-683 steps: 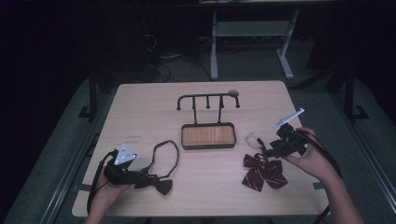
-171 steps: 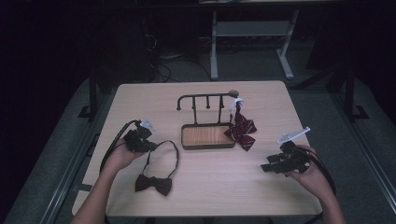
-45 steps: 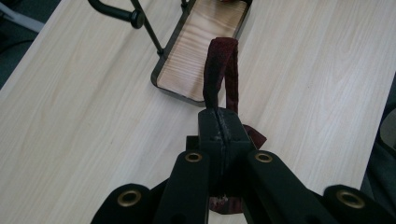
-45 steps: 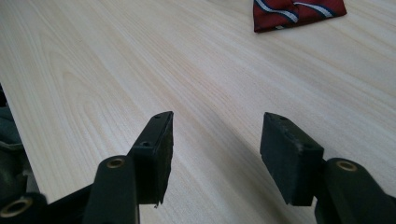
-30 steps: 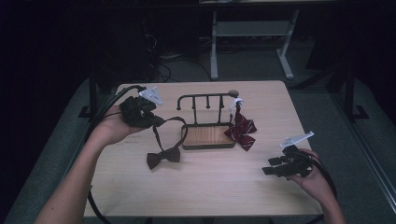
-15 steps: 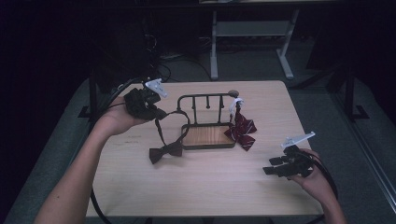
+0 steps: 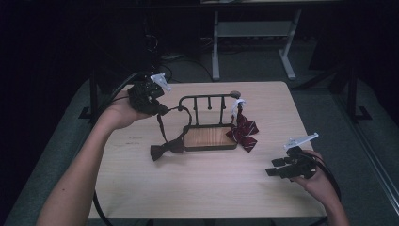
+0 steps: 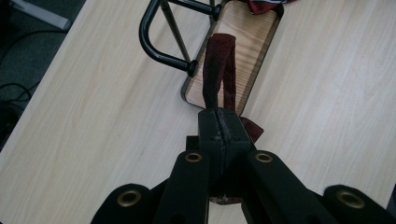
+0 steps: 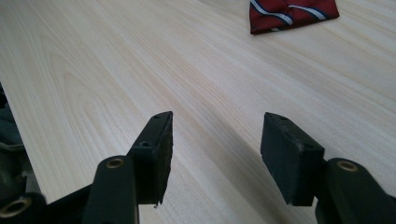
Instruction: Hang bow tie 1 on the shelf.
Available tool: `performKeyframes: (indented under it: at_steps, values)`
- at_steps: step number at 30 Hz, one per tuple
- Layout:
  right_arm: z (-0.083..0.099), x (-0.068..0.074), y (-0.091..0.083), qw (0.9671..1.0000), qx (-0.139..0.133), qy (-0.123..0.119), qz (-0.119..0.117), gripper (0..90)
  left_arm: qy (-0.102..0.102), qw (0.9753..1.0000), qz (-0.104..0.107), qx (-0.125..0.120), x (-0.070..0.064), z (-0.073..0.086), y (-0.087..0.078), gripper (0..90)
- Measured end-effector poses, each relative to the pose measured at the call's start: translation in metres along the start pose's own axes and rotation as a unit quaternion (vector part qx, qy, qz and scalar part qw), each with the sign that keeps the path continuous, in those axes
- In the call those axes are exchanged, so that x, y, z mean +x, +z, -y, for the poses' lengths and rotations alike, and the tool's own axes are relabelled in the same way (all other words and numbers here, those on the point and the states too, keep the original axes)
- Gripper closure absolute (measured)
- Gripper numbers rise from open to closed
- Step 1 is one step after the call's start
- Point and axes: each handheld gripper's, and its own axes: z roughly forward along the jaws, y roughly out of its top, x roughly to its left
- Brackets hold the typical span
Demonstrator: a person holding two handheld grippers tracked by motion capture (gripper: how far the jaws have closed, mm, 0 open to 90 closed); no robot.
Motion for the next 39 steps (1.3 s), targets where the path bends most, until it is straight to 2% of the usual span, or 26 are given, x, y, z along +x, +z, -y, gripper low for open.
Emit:
performKeyframes:
  at_steps: [2, 7, 13, 15, 21, 26, 34, 39]
  values:
    - [0.000, -0.001, 0.000, 1.0000, -0.001, 0.000, -0.001, 43.7, -0.004, 1.0000, 0.004, -0.004, 0.002, -0.001, 0.000, 89.9]
    - [0.001, -0.001, -0.001, 1.0000, -0.002, 0.000, -0.001, 43.6, -0.009, 1.0000, 0.000, 0.002, 0.005, -0.003, 0.002, 89.9]
    - [0.001, -0.001, -0.001, 1.0000, -0.003, 0.000, -0.001, 43.6, -0.007, 0.9999, -0.004, 0.014, 0.013, -0.005, 0.003, 89.9]
    - [0.000, -0.001, -0.001, 1.0000, -0.005, 0.000, 0.000, 43.6, -0.017, 0.9998, -0.006, 0.012, 0.014, -0.005, 0.005, 89.9]
    - [0.000, -0.001, -0.002, 1.0000, -0.005, 0.000, 0.000, 43.6, -0.027, 0.9994, -0.012, 0.020, 0.024, -0.005, 0.007, 89.9]
    - [0.001, -0.001, -0.002, 1.0000, -0.006, 0.000, 0.000, 43.6, -0.038, 0.9991, -0.014, 0.011, 0.028, -0.004, 0.011, 89.8]
    - [0.000, -0.001, -0.002, 1.0000, -0.006, 0.000, -0.001, 43.5, -0.042, 0.9980, -0.036, 0.032, 0.032, -0.005, 0.017, 89.8]
    - [0.000, -0.001, -0.001, 1.0000, -0.005, -0.001, -0.003, 43.4, -0.042, 0.9974, -0.036, 0.045, 0.036, -0.005, 0.021, 89.6]
